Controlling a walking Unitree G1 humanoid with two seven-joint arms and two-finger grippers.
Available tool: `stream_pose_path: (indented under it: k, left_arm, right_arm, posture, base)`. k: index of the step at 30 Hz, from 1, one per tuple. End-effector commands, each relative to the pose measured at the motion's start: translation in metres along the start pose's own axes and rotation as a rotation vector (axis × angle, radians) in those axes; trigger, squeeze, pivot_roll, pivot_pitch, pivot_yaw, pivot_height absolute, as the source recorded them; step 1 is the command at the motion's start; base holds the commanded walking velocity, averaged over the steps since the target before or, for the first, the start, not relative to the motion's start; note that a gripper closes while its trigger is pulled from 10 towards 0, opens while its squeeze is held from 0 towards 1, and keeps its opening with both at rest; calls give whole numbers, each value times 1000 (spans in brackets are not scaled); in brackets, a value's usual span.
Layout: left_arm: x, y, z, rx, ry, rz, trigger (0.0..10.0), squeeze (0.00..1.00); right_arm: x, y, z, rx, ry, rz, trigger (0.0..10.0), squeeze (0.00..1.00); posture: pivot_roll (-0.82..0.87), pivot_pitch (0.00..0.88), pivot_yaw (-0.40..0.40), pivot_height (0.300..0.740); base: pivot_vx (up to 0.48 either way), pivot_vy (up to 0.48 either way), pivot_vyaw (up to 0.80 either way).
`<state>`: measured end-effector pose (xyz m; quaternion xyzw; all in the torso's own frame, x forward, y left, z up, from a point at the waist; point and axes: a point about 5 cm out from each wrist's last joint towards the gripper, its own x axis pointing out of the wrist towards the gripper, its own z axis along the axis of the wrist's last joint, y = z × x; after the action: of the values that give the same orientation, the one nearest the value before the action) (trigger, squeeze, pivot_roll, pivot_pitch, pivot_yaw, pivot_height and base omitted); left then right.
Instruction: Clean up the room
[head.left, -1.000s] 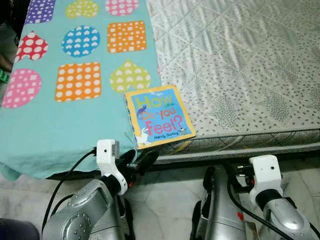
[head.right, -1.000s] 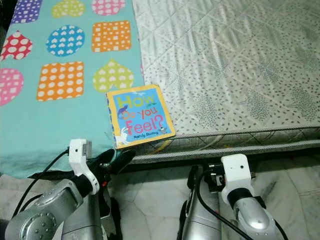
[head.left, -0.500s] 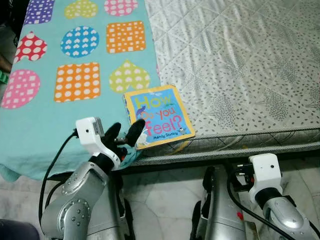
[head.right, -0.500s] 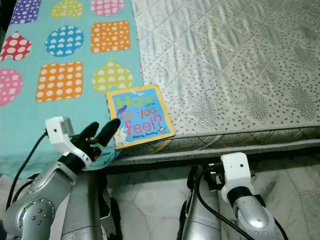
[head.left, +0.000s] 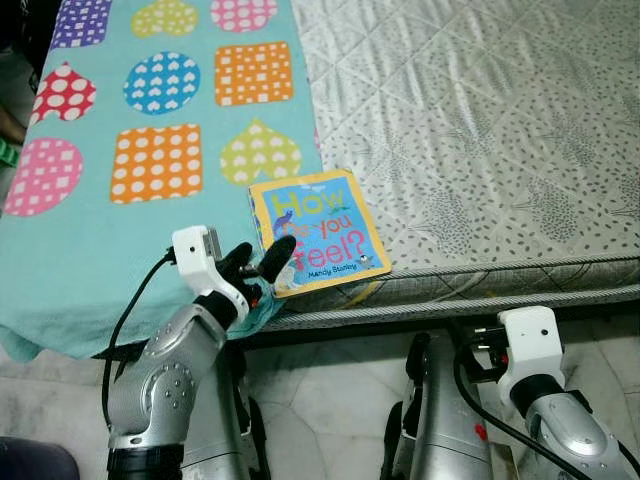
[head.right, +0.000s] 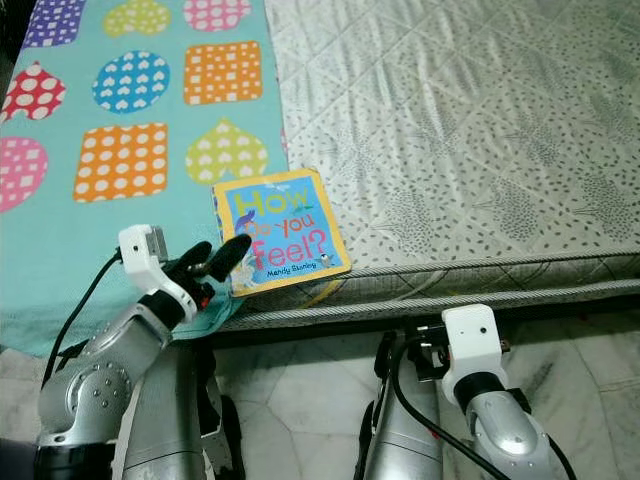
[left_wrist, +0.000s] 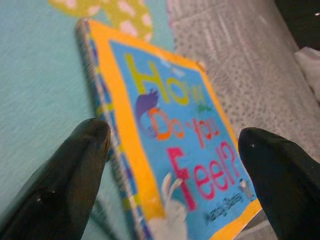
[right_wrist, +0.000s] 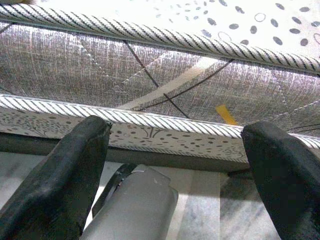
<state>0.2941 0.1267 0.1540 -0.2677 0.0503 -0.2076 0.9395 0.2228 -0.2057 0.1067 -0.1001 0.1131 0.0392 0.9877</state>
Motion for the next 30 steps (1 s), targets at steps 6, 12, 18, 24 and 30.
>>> stream_pose_path:
  k: [6,12,18,24,30]
  left_arm:
    - [3,5,-21,-23,72,-3,10000,1000]
    - [6,1,-33,-50,100,-17,10000,1000]
    - [4,6,-43,-147,98,23,10000,0]
    - [-4,6,-49,-348,74,48,10000,0]
    - [0,12,-47,-388,55,43,10000,0]
  right_arm:
    - [-3,0,-9,5,38,-7,10000,0]
    - [-2,-1,-9,3,37,-10,10000,0]
    - [-3,-1,-8,3,35,-13,10000,0]
    - [-3,1,-6,26,28,17,10000,0]
    - [-3,1,-6,35,28,33,10000,0]
  posture:
    - [-171,376,5,524]
    - [-176,378,6,524]
    - [-178,381,6,524]
    - [-177,382,5,524]
    - [-181,381,4,524]
  base:
    - [0,0,0]
    - [0,0,0]
    - [0,0,0]
    - [0,0,0]
    - [0,0,0]
